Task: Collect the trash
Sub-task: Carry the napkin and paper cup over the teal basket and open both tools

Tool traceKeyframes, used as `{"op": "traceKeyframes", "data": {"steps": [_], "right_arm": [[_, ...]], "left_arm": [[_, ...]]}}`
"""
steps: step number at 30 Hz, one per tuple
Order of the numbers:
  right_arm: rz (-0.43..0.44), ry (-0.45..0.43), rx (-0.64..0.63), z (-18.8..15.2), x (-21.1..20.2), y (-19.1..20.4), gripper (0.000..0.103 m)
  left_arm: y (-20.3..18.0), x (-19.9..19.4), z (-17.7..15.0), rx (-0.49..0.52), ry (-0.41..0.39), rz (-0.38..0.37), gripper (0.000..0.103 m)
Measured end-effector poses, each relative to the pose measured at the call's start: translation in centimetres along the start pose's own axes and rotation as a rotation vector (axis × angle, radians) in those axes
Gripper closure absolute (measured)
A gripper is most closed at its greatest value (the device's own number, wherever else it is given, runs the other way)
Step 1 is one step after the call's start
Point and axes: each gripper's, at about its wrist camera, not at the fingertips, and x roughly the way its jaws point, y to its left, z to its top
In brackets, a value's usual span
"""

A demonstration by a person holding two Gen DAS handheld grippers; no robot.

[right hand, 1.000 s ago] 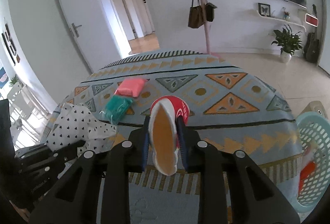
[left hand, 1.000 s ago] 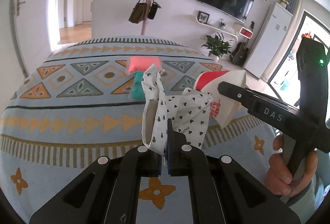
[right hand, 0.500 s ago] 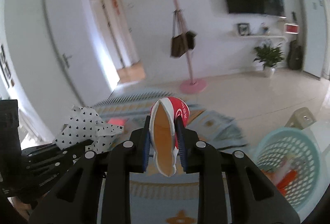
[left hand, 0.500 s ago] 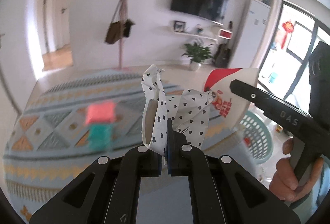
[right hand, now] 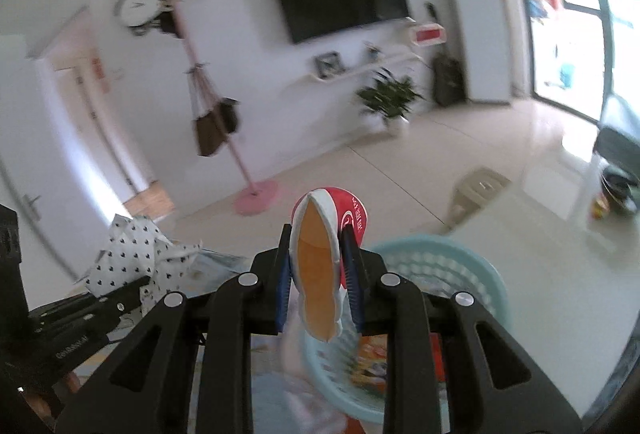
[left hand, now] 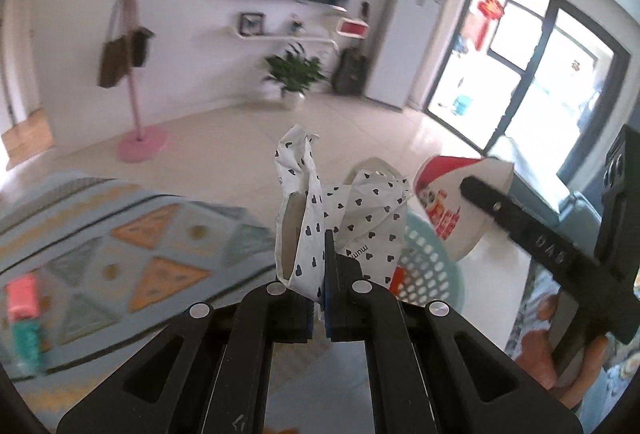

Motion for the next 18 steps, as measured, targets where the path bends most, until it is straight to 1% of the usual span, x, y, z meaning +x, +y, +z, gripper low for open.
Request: {"op": "traceKeyframes", "data": {"steps": [4, 5, 7, 9, 11, 13, 14, 15, 16, 17, 18], "right_arm": [[-0.087, 0.058, 0.033, -1.1, 1.8, -2.8, 0.081], [-0.108, 0.075, 0.041, -1.3, 2.3, -3.5, 0.081], [-0.122, 0.105, 0.066, -1.8, 3.4, -4.7, 0.081], [-0.139, 0.128, 0.084, -2.2, 4.2, -5.5, 0.080], [-0.156, 0.159, 0.104, -2.8, 4.9, -6.4, 0.080], [-0.153, 0.178, 0.121, -3.1, 5.2, -6.9, 0.080], [-0.156, 0.189, 0.127, -3.2, 5.3, -7.1, 0.079], [-0.158, 0.198, 0.131, -3.2, 5.6, -7.1, 0.075], [-0.162, 0.204, 0.137, -3.3, 5.5, -7.3, 0.062], [-0.165, 0.199, 0.140, -3.2, 5.5, -7.4, 0.046], [-0.170, 0.180, 0.141, -3.2, 5.1, -7.6, 0.042]], "left_arm": [[-2.1, 3.7, -0.5, 0.038, 0.063, -0.041, 0.101], [-2.4, 4.2, -0.6, 0.048, 0.068, -0.040, 0.101], [-3.1, 5.7, -1.1, 0.067, 0.091, -0.033, 0.101], [-3.6, 7.0, -1.4, 0.071, 0.118, -0.048, 0.101], [-4.2, 8.0, -1.7, 0.090, 0.138, -0.046, 0.099], [-4.5, 8.4, -1.9, 0.096, 0.138, -0.032, 0.080], [-4.6, 8.4, -2.0, 0.097, 0.128, -0.028, 0.063], [-4.6, 8.1, -2.1, 0.099, 0.110, -0.026, 0.052], [-4.5, 7.7, -2.2, 0.101, 0.095, -0.029, 0.047], [-4.5, 7.5, -2.1, 0.101, 0.087, -0.034, 0.039], [-4.3, 7.2, -2.2, 0.099, 0.081, -0.037, 0.031]]}}
